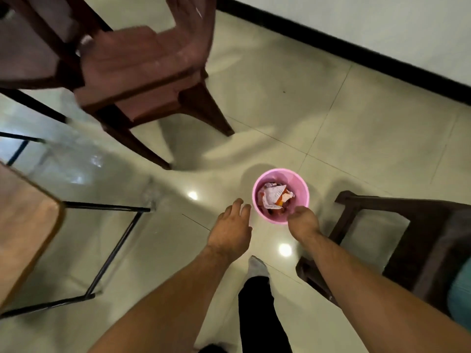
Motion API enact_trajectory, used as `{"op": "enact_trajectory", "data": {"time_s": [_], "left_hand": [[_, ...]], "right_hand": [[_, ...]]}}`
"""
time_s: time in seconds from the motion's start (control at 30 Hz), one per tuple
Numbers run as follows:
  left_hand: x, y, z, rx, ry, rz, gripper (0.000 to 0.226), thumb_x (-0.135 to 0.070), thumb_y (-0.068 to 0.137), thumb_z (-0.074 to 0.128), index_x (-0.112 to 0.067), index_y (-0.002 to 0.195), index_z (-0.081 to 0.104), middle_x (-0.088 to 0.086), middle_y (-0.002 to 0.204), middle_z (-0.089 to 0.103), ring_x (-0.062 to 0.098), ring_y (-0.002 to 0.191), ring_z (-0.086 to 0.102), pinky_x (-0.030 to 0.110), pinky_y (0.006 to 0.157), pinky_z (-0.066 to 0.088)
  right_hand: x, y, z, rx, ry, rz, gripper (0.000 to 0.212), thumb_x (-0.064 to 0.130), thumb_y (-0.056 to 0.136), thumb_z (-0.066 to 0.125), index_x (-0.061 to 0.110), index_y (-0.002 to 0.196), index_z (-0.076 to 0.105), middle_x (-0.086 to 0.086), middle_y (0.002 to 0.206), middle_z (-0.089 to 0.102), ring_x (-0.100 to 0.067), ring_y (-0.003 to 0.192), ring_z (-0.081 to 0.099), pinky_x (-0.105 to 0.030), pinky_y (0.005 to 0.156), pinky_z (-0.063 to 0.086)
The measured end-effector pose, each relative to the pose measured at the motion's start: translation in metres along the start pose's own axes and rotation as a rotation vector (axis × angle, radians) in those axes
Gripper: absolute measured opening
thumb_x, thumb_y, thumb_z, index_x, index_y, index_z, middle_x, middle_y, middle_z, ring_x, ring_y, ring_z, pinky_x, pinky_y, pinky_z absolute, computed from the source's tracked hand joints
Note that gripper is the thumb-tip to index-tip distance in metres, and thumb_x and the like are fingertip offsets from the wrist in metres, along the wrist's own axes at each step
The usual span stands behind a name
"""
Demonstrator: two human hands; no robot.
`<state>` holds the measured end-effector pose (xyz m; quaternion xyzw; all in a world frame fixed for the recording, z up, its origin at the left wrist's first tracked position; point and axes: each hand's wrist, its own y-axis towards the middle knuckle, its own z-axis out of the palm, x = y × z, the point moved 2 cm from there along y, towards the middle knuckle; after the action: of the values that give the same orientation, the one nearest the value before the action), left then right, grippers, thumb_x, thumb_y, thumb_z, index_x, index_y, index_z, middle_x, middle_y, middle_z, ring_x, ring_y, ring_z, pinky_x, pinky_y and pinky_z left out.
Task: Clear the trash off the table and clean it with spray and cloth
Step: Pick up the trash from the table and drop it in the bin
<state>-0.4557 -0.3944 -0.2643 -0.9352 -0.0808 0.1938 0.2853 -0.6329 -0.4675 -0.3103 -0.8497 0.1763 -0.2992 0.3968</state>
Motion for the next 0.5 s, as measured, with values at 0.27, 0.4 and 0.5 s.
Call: {"op": "enact_trajectory", "data": {"time_s": [0.27, 0.4, 0.5], "left_hand": [[0.035, -0.194, -0.078, -0.158, 0.02, -0.069, 0.06, -0.03, 0.1, 0.045, -0.01, 0.154, 0.026, 0.014, 0.166, 0.017, 0.032, 0.151, 0.02, 0.041, 0.122, 0.021], [0.072, -0.291, -0.098, -0.288, -0.011, -0.125, 0.061, -0.032, 0.1, 0.047, -0.01, 0.153, 0.028, 0.013, 0.165, 0.02, 0.032, 0.151, 0.021, 0.044, 0.122, 0.023], [0.108, -0.363, -0.102, -0.364, -0.012, -0.175, 0.063, -0.034, 0.1, 0.046, -0.01, 0.155, 0.027, 0.014, 0.165, 0.021, 0.032, 0.152, 0.02, 0.043, 0.124, 0.021]], "right_hand": [[0.054, -0.221, 0.05, -0.011, -0.436, -0.534, 0.045, 0.024, 0.099, 0.047, 0.004, 0.139, 0.049, -0.019, 0.137, 0.056, -0.032, 0.128, 0.052, -0.036, 0.108, 0.04], [0.086, -0.335, 0.096, -0.038, -0.568, -0.779, 0.052, 0.03, 0.104, 0.038, 0.007, 0.151, 0.036, -0.014, 0.157, 0.037, -0.026, 0.146, 0.032, -0.033, 0.119, 0.024], [0.103, -0.407, 0.131, -0.06, -0.614, -0.919, 0.053, 0.031, 0.105, 0.038, 0.011, 0.154, 0.032, -0.009, 0.164, 0.024, -0.024, 0.15, 0.022, -0.035, 0.119, 0.022]]}}
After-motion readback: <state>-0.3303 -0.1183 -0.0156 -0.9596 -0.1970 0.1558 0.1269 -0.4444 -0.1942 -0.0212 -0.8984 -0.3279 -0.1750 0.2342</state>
